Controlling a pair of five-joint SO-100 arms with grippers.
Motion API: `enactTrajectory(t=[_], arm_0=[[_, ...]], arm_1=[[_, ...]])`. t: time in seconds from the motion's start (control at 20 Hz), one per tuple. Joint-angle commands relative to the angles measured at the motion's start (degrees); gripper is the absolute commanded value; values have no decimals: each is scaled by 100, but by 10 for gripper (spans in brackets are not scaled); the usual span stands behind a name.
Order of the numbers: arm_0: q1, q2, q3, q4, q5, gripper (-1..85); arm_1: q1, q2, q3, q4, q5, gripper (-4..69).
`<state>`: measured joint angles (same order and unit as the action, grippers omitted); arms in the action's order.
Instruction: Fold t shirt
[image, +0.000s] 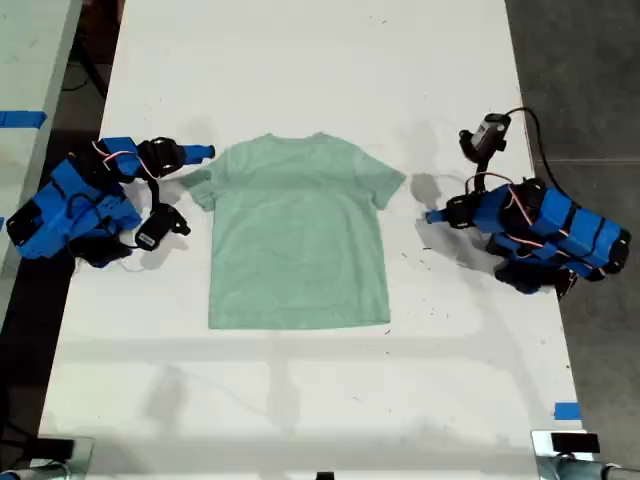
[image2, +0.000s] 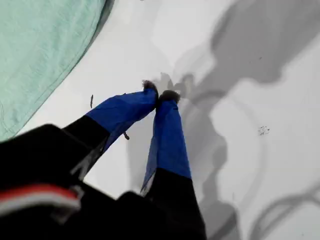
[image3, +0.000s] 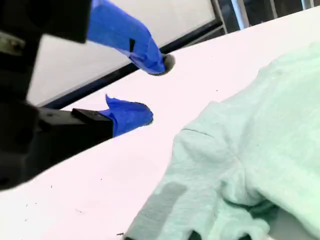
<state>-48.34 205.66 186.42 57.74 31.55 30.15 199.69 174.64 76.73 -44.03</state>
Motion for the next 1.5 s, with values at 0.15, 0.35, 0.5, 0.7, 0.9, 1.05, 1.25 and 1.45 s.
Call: enactTrajectory(t=[0.15, 0.35, 0.5, 0.7, 0.9, 1.05, 1.25, 1.45], arm_0=[[44, 18, 211, 9, -88, 123], [44, 18, 211, 9, -88, 123], [44, 18, 211, 9, -88, 123], [44, 18, 211, 9, -88, 123], [18, 18, 211, 9, 35, 120], [940, 18, 211, 0, -1178, 120], [2303, 26, 211, -264, -2399, 183], [1547, 35, 141, -1266, -765, 149]], arm_1=[[53, 88, 308, 18, -79, 34], [53, 88, 308, 18, -79, 34], [53, 88, 308, 18, -79, 34], [88, 88, 308, 18, -79, 34], [325, 105, 308, -123, 1230, 39], [-527, 114, -352, -563, 1178, 100], [193, -3964, -2689, -1134, 940, 4], [932, -6214, -4509, -1503, 387, 194]])
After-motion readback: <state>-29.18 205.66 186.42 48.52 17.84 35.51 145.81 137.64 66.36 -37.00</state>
